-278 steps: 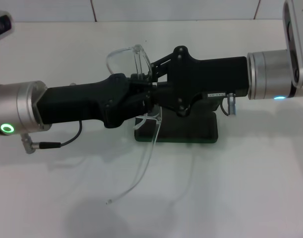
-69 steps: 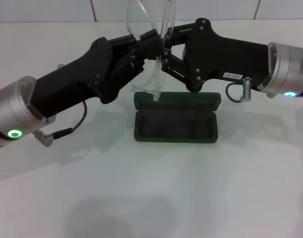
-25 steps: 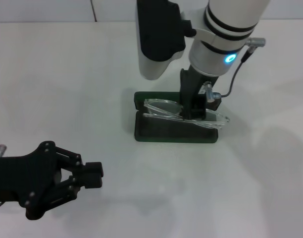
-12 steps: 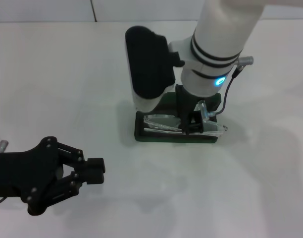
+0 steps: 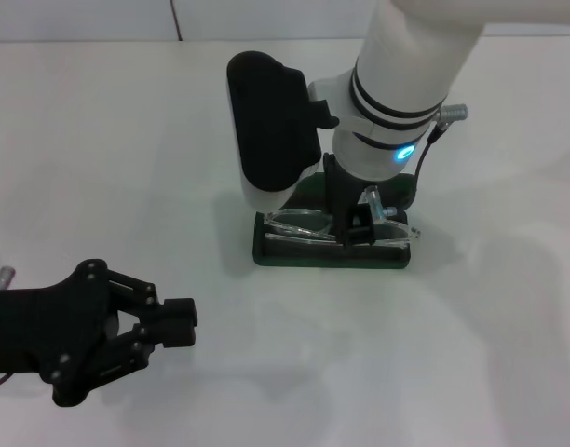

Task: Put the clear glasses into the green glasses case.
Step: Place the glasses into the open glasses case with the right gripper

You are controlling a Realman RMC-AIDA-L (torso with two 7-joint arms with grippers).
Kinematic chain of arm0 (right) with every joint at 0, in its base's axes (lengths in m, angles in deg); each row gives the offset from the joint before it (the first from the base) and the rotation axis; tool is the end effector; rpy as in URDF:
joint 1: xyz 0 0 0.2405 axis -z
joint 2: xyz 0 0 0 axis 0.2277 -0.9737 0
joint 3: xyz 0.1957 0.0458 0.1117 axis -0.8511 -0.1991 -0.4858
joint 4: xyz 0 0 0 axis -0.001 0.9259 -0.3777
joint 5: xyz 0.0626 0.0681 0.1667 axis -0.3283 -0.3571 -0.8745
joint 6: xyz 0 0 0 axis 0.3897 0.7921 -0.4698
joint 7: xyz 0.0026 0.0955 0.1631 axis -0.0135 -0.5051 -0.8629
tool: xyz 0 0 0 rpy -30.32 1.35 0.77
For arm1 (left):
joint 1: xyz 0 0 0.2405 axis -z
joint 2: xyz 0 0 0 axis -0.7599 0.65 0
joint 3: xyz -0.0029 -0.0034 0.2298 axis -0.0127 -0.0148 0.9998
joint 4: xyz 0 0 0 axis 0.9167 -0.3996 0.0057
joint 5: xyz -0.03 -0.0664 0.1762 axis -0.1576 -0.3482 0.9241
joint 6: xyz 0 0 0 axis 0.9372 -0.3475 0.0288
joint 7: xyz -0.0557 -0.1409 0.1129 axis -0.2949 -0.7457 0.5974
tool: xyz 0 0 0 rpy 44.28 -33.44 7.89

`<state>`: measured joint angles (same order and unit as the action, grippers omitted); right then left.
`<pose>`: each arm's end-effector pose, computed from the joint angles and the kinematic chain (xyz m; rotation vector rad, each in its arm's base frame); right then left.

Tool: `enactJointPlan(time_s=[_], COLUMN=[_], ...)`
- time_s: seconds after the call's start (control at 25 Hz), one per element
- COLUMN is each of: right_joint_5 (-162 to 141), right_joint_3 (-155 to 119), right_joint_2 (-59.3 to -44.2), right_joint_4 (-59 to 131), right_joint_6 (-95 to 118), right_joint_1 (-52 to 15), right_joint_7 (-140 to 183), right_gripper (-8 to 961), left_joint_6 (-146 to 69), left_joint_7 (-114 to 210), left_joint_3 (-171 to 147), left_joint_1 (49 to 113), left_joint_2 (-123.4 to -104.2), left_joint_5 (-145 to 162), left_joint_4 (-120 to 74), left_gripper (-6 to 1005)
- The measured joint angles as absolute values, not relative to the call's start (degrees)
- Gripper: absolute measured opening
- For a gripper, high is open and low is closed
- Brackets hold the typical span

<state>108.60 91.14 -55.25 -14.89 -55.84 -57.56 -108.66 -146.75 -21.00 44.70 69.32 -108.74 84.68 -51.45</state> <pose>0.0713 0.3413 -0.1221 -2.8464 -0.4037 -0.9694 -0.1999 0.2130 0.0172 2.7810 0.3990 1.1763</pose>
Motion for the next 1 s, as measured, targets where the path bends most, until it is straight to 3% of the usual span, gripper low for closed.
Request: enactJointPlan(time_s=[1.0], right_joint_5=[113.24], right_joint_3=[100.24], right_joint_2=[-55.26], right_joint_4=[-17.72], right_joint_6=[-52.17], right_joint_1=[-58.96], right_joint_7=[-114.10], right_gripper=[145], left_joint_6=[-146.03], left_joint_7=[-20.68], left_joint_3=[44.70], left_joint_1=[69.03], left_joint_2=[-109.01], left_joint_5=[84.68], left_joint_4=[-50.93], left_gripper=[108])
